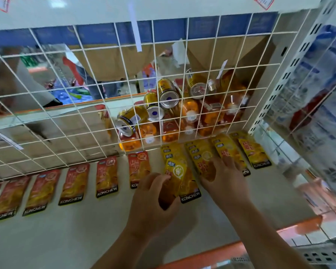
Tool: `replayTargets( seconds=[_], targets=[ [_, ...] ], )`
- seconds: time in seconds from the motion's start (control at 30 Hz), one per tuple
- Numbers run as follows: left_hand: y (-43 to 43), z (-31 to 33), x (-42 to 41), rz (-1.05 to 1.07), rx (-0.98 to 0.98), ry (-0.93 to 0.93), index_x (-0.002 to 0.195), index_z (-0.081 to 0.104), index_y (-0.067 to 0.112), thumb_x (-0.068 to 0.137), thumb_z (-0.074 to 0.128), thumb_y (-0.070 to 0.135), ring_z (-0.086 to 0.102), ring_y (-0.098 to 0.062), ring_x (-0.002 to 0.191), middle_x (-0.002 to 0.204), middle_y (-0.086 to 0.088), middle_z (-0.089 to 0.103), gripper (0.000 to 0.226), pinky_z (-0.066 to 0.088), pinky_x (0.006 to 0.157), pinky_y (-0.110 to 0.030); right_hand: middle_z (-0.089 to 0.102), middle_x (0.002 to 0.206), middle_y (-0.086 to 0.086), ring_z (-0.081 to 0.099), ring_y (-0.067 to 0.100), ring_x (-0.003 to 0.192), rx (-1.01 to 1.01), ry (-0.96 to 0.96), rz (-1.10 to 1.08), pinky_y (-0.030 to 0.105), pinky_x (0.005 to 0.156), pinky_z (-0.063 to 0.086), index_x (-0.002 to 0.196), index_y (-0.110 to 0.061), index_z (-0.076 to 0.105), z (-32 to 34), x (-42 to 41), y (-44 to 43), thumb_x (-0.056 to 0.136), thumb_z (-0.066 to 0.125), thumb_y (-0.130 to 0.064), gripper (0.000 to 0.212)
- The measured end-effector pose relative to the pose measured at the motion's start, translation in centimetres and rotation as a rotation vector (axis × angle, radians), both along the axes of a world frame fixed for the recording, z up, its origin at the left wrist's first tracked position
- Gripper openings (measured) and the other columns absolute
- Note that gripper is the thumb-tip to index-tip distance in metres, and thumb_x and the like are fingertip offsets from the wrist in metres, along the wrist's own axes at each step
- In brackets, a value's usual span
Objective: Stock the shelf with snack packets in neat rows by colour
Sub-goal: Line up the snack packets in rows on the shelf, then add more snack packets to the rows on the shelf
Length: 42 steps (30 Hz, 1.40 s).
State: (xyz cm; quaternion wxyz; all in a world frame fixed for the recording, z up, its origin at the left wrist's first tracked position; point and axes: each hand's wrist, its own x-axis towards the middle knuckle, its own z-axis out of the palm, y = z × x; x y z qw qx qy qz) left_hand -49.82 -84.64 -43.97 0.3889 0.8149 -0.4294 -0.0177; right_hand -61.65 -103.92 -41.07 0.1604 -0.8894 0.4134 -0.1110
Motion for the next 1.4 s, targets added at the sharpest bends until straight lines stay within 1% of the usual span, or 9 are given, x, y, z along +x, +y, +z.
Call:
replayTargets(
  seconds=[0.2, 0.47, 0.73, 0.87, 0.97, 1.07, 1.13, 1.23, 1.4],
  targets=[
    [-0.1, -0.2, 0.3, -0.026, 0.000, -0.004, 0.126, 0.060, 0.031, 0.076, 0.070, 0.053, 0.050, -0.003, 0.107, 0.120, 0.021, 0.043, 0.056, 0.037, 0.088, -0.007, 0.053, 0.128, 0.006, 0.049, 0.034, 0.119, -0.005, -0.024, -0.025, 0.041, 0.084, 0.051, 0.128, -0.023, 0.058, -0.2, -0.1, 0.1, 0.078, 0.074, -0.053, 0.060],
    [-0.1, -0.3, 0.3, -0.031, -0.004, -0.013, 0.126, 0.059, 0.031, 0.076, 0.071, 0.053, 0.048, -0.002, 0.106, 0.118, 0.023, 0.040, 0.056, 0.038, 0.086, -0.008, 0.054, 0.127, 0.007, 0.052, 0.034, 0.114, 0.010, -0.037, -0.039, 0.041, 0.084, 0.050, 0.129, -0.023, 0.059, -0.5, -0.3, 0.3, 0.079, 0.074, -0.051, 0.059],
    [-0.1, -0.4, 0.3, -0.036, -0.009, -0.025, 0.128, 0.058, 0.031, 0.077, 0.071, 0.053, 0.050, -0.006, 0.107, 0.119, 0.021, 0.041, 0.056, 0.054, 0.086, -0.026, 0.054, 0.126, 0.005, 0.051, 0.032, 0.115, 0.002, -0.034, -0.038, 0.040, 0.084, 0.050, 0.128, -0.023, 0.059, -0.4, -0.5, 0.2, 0.079, 0.074, -0.051, 0.058],
    [-0.1, -0.4, 0.3, -0.036, -0.010, -0.036, 0.128, 0.057, 0.031, 0.078, 0.071, 0.053, 0.050, -0.009, 0.108, 0.121, 0.020, 0.042, 0.056, 0.057, 0.085, -0.034, 0.057, 0.121, 0.006, 0.052, 0.035, 0.112, -0.012, -0.031, -0.045, 0.042, 0.081, 0.051, 0.123, -0.022, 0.062, -0.4, -0.5, 0.0, 0.078, 0.076, -0.051, 0.055],
    [-0.1, -0.3, 0.3, -0.041, -0.020, -0.048, 0.128, 0.056, 0.031, 0.079, 0.071, 0.052, 0.050, -0.008, 0.109, 0.120, 0.022, 0.040, 0.055, 0.057, 0.085, -0.035, 0.061, 0.113, 0.009, 0.057, 0.040, 0.102, -0.062, -0.133, -0.047, 0.044, 0.076, 0.052, 0.116, -0.017, 0.067, -0.4, -1.0, 0.0, 0.077, 0.080, -0.039, 0.047],
    [-0.1, -0.2, 0.2, -0.032, -0.033, -0.058, 0.127, 0.057, 0.030, 0.078, 0.070, 0.053, 0.050, -0.007, 0.109, 0.120, 0.024, 0.040, 0.055, 0.056, 0.086, -0.033, 0.065, 0.103, 0.008, 0.062, 0.033, 0.092, -0.127, -0.300, 0.019, 0.039, 0.070, 0.052, 0.107, -0.013, 0.070, 0.3, -1.4, 1.4, 0.079, 0.080, -0.024, 0.031],
    [-0.1, -0.3, 0.3, -0.011, -0.029, -0.066, 0.126, 0.059, 0.028, 0.078, 0.070, 0.053, 0.053, -0.011, 0.109, 0.122, 0.017, 0.048, 0.056, 0.055, 0.087, -0.033, 0.066, 0.098, -0.001, 0.063, 0.022, 0.087, -0.069, -0.333, 0.185, 0.034, 0.069, 0.051, 0.105, -0.017, 0.069, 1.0, -1.2, 3.6, 0.084, 0.069, -0.027, 0.023],
    [-0.1, -0.7, 0.5, 0.012, -0.003, -0.065, 0.128, 0.060, 0.024, 0.078, 0.069, 0.051, 0.057, -0.020, 0.110, 0.125, 0.004, 0.056, 0.058, 0.054, 0.088, -0.037, 0.063, 0.098, -0.009, 0.060, 0.013, 0.088, 0.091, -0.236, 0.366, 0.030, 0.072, 0.050, 0.107, -0.026, 0.063, 1.0, -0.4, 7.0, 0.087, 0.054, -0.041, 0.027],
    [-0.1, -0.6, 0.3, -0.017, -0.016, -0.107, 0.124, 0.064, 0.017, 0.080, 0.066, 0.050, 0.057, -0.021, 0.106, 0.119, -0.002, 0.057, 0.055, 0.048, 0.086, -0.029, 0.063, 0.106, -0.008, 0.059, 0.013, 0.095, 0.213, -0.253, 0.245, 0.032, 0.079, 0.052, 0.121, -0.024, 0.058, 0.8, 0.4, 7.8, 0.089, 0.064, -0.038, 0.035]
  ],
)
